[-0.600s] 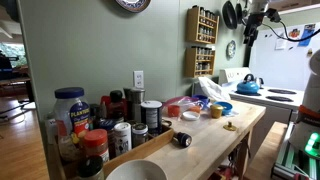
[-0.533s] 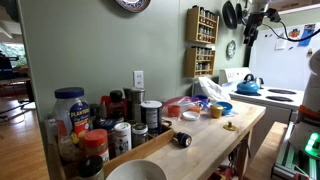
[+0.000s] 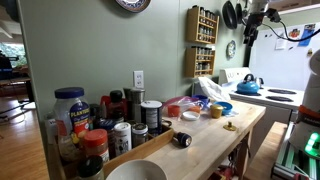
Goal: Switch off the flashlight
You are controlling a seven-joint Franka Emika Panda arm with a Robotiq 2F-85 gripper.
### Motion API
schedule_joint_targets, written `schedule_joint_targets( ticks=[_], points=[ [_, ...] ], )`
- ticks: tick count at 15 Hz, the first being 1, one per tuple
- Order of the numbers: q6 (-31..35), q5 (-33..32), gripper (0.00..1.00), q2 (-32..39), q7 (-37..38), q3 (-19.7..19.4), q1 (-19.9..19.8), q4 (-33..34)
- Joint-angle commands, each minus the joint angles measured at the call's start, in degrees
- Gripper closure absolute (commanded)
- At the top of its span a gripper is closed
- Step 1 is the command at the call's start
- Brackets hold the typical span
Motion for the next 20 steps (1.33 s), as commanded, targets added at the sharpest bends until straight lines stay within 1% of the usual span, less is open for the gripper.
schedule_joint_targets(
  ticks=[1, 4, 6, 8, 11, 12, 13, 14, 16, 20],
  points=[
    [-0.3, 0.7, 0.00, 0.6, -0.7, 1.4, 0.2, -0.2],
    [-0.1, 2.6, 0.00, 1.5, -0.1, 6.6, 4.3, -1.7],
    [0.2, 4.9, 0.00, 2.9, 1.2, 11.1, 7.4, -2.1],
    [-0.4, 7.7, 0.00, 5.4, 4.4, 15.6, 10.0, -1.2],
    [-2.5, 7.5, 0.00, 9.2, 12.2, 23.2, 12.0, 1.0],
    [-3.2, 7.6, 0.00, 10.3, 13.1, 24.5, 12.8, 2.0],
    [-2.7, 6.9, 0.00, 11.2, 11.5, 25.1, 13.7, 2.6],
    [-0.6, 6.9, 0.00, 8.8, 11.5, 24.2, 13.0, 0.1],
    [-0.6, 6.8, 0.00, 10.4, 11.7, 25.5, 13.8, 1.3],
    [-0.7, 6.8, 0.00, 11.0, 11.6, 25.2, 13.7, 1.8]
  ],
)
